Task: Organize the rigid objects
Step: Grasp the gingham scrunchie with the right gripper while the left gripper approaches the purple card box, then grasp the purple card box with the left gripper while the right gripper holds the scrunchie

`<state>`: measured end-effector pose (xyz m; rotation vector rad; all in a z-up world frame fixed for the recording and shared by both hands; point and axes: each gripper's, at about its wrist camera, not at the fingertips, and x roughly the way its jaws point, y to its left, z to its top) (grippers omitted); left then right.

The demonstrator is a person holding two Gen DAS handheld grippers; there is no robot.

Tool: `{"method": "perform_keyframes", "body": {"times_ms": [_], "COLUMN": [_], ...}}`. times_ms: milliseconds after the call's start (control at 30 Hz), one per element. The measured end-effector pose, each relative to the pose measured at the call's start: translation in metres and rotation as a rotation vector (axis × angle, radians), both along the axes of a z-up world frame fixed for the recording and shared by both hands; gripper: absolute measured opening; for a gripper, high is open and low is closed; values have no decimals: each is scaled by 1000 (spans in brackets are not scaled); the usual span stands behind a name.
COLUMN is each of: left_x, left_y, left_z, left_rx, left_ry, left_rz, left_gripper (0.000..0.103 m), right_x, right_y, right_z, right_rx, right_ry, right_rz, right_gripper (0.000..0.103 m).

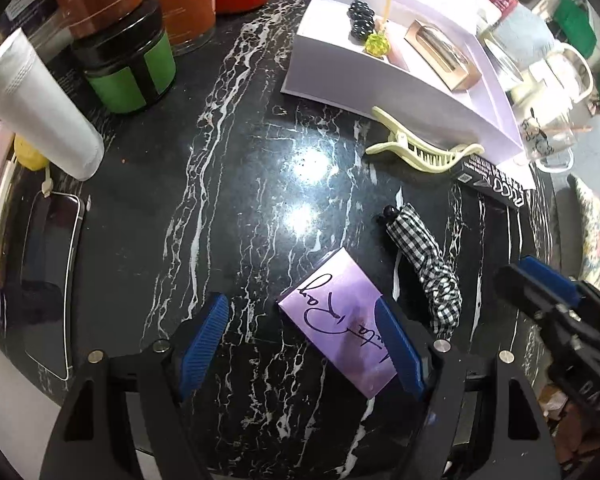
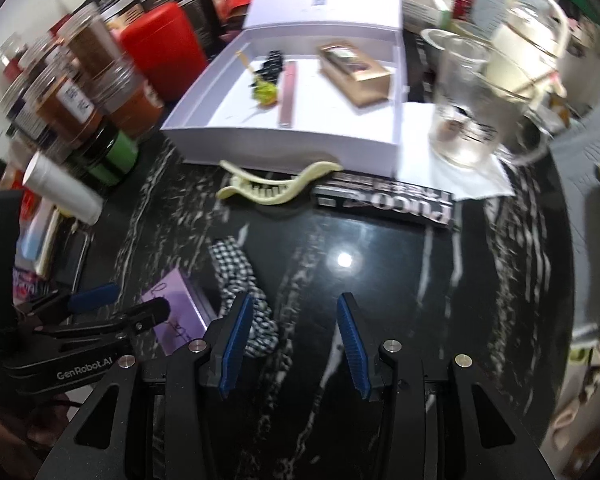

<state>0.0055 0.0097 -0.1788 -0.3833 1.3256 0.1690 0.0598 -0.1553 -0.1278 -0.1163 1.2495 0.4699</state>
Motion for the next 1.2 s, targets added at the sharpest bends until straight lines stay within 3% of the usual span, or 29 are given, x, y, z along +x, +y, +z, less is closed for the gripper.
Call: {"method": "perform_keyframes", "body": {"times_ms": [167,433,500,633,833,967,1200], "left_x": [-2,-7,-6,-5,-1,0,11], "left_y": [9,12,10,1,-13,-15,-24], "left_z": [2,2,-1,-5,-16,-20,-29], "left_rx": [-16,-20,-40,-67,-120,-128,17], "left_ry": [-3,9,16,20,54,64,151], "left_rz": [28,42,46,40,74,140,185], "left_gripper": [76,76,76,76,76,97,99], "right_x": [5,11,13,13,10,14,18], "right_y": [16,34,33,32,15,-5,-21], "right_z": [-10,-32,-38,-45,-39,-39,-38], "right_rx": [29,27,38,42,-31,-39,-50], "right_ry": [17,58,87,122,68,76,67], "right_rz": [93,186,200,233,223,170,107], "right_gripper": [52,52,45,21,19,19,19]}}
